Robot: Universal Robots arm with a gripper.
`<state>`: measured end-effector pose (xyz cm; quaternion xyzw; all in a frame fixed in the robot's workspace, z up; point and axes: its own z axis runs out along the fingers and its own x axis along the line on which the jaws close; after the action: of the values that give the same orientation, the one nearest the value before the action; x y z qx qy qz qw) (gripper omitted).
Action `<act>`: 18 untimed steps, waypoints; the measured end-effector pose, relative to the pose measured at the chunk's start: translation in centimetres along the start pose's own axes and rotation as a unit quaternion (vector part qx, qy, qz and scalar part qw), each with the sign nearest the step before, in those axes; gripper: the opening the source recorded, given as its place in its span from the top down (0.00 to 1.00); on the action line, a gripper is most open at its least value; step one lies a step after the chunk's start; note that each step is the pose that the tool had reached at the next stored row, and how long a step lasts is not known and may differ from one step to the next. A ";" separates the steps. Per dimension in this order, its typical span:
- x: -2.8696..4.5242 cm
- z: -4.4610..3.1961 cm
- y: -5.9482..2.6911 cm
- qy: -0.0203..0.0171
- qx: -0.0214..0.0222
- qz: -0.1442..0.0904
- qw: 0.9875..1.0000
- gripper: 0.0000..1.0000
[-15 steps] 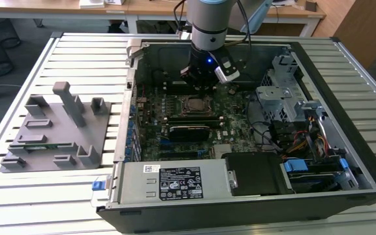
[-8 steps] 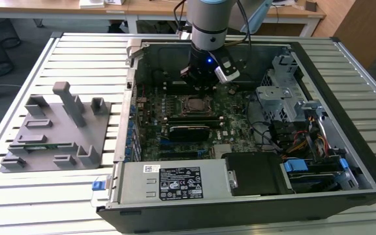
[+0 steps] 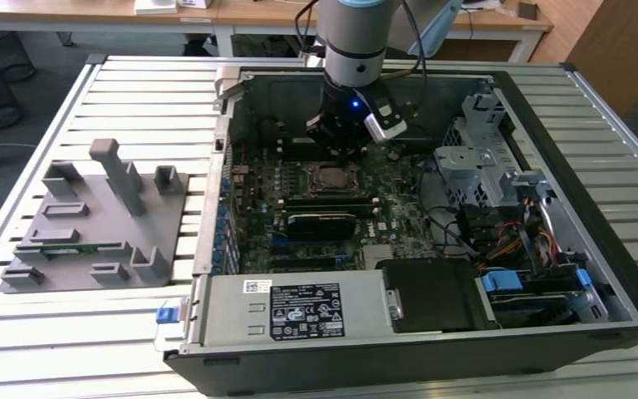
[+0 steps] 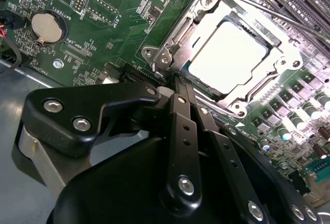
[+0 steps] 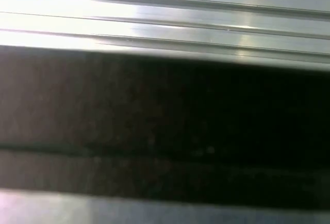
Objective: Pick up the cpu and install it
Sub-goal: 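Install the first cpu locking lever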
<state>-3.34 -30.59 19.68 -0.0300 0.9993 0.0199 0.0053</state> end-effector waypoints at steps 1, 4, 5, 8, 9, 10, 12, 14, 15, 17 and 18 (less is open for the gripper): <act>0.01 0.03 -0.01 0.000 0.000 0.000 1.000 0.89; 0.01 0.09 0.00 0.000 0.000 0.000 1.000 0.89; 0.01 0.09 0.00 0.000 0.000 0.000 1.000 0.89; 0.00 0.10 -0.01 0.001 -0.005 0.000 1.000 0.89; 0.00 0.10 -0.01 0.001 -0.008 0.000 1.000 0.89; 0.00 0.10 -0.01 0.001 -0.011 0.000 1.000 0.89; 0.00 0.09 -0.01 0.001 -0.018 0.000 1.000 0.89; -0.01 0.15 0.02 0.000 -0.024 0.000 1.000 0.89; -0.01 0.14 0.02 0.000 -0.027 0.000 1.000 0.89; 0.00 0.11 0.00 0.001 -0.031 0.000 1.000 0.89; 0.00 0.08 0.00 0.001 -0.032 0.000 0.999 0.89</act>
<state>-3.34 -30.59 19.60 -0.0297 0.9982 0.0519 0.0037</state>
